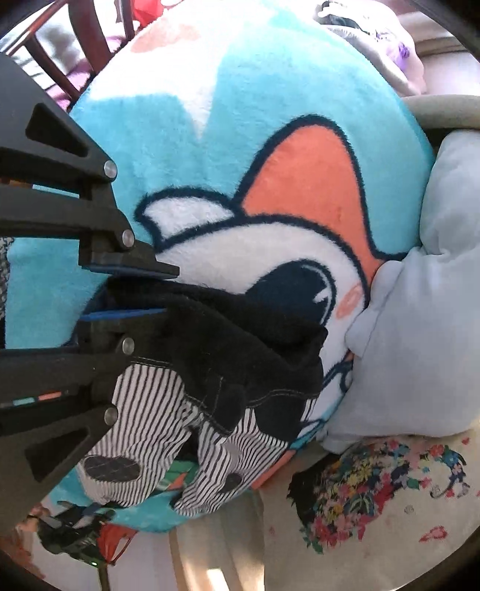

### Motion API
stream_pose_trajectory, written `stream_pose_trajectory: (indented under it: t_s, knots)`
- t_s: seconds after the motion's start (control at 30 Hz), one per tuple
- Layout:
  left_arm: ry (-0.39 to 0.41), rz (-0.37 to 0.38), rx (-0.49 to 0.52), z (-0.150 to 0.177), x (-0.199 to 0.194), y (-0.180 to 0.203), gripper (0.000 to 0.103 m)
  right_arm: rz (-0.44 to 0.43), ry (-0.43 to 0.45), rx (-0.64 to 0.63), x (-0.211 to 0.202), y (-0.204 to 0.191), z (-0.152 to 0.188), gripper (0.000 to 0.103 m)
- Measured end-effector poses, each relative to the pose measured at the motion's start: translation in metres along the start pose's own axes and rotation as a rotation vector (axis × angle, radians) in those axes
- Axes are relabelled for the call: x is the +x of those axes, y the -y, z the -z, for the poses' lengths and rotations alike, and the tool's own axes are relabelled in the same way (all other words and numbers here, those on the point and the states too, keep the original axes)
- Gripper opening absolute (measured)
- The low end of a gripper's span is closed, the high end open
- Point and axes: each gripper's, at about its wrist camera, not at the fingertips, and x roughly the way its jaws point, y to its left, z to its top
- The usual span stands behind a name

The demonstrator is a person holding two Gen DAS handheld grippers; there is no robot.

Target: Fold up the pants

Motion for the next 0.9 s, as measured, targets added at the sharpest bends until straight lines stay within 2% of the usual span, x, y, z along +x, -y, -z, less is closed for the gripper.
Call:
stream_pose_trajectory:
  t_s: [0.03, 0.13, 0.27, 0.33, 0.4, 0.47, 0.6, 0.7, 0.73, 0.77, 0.83, 0.9]
  knots:
    - [0.006, 0.01, 0.001, 0.0, -0.003, -0.004, 0.02, 0.016, 0.045, -0.003, -0.006, -0.006, -0.004, 0.056]
    - [0.033, 0.005, -0.005, 0.002, -0.015, -0.016, 0.022, 0.058, 0.101, -0.058, -0.001, -0.035, -0.028, 0.056]
    - [0.055, -0.006, -0.047, 0.001, -0.027, -0.035, 0.022, 0.062, 0.082, -0.097, 0.037, -0.073, -0.058, 0.056]
    - [0.067, -0.003, -0.063, -0.003, -0.034, -0.04, 0.022, 0.081, 0.052, -0.111, 0.073, -0.091, -0.081, 0.057]
    - [0.085, -0.003, -0.059, -0.007, -0.04, -0.041, 0.022, 0.089, 0.013, -0.071, 0.103, -0.097, -0.091, 0.056]
    - [0.105, -0.01, -0.044, -0.012, -0.047, -0.038, 0.022, 0.063, -0.034, -0.013, 0.133, -0.098, -0.101, 0.012]
    - [0.125, -0.002, -0.001, -0.023, -0.052, -0.026, 0.022, 0.11, 0.002, -0.023, 0.129, -0.102, -0.101, 0.012]
    - [0.11, 0.002, 0.031, -0.031, -0.042, -0.011, 0.022, 0.209, 0.021, -0.063, 0.132, -0.099, -0.097, 0.012]
    - [0.099, 0.001, 0.043, -0.034, -0.037, -0.005, 0.022, 0.214, 0.003, -0.075, 0.14, -0.097, -0.098, 0.015]
    - [0.092, 0.002, 0.054, -0.036, -0.034, 0.0, 0.023, 0.208, -0.008, -0.07, 0.146, -0.094, -0.1, 0.024]
    - [0.076, 0.02, 0.087, -0.038, -0.026, 0.018, 0.023, 0.209, 0.028, -0.043, 0.138, -0.092, -0.102, 0.035]
    - [0.07, 0.037, 0.131, -0.038, -0.02, 0.038, 0.023, 0.215, 0.103, -0.037, 0.118, -0.094, -0.1, 0.035]
